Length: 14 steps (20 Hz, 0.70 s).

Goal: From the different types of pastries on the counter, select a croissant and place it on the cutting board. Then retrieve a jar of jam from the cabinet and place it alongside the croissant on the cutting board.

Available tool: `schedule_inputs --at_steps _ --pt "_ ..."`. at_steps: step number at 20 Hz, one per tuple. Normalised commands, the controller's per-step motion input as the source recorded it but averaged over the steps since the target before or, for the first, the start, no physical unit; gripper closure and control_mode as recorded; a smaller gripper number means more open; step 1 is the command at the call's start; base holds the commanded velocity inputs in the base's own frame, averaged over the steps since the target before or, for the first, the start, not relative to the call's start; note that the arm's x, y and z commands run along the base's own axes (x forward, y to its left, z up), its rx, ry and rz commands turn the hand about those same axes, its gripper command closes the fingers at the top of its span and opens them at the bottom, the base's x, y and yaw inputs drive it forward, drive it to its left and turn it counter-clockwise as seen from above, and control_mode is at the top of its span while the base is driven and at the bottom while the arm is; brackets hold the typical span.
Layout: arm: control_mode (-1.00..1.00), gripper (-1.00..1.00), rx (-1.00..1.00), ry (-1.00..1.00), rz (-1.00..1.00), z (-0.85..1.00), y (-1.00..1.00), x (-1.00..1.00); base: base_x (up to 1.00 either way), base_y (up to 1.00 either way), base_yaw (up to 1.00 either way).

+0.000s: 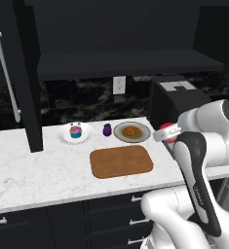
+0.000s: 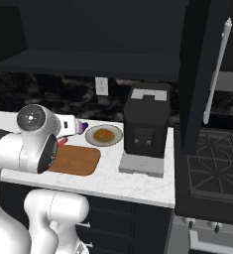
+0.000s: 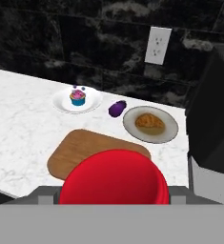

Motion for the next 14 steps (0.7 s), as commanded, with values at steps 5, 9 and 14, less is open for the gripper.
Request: schedule_inputs --at_steps 5,9,14 --pt "-1.0 1.0 0.0 -0.02 0.0 -0.27 0.03 0.07 0.0 0.0 0.0" --pt "-1.0 1.0 0.0 -0.09 0.0 -0.89 0.09 0.44 0.0 0.0 0.0" --pt "-1.0 1.0 0.0 -0.15 0.01 -0.77 0.17 0.34 0.0 0.0 0.0"
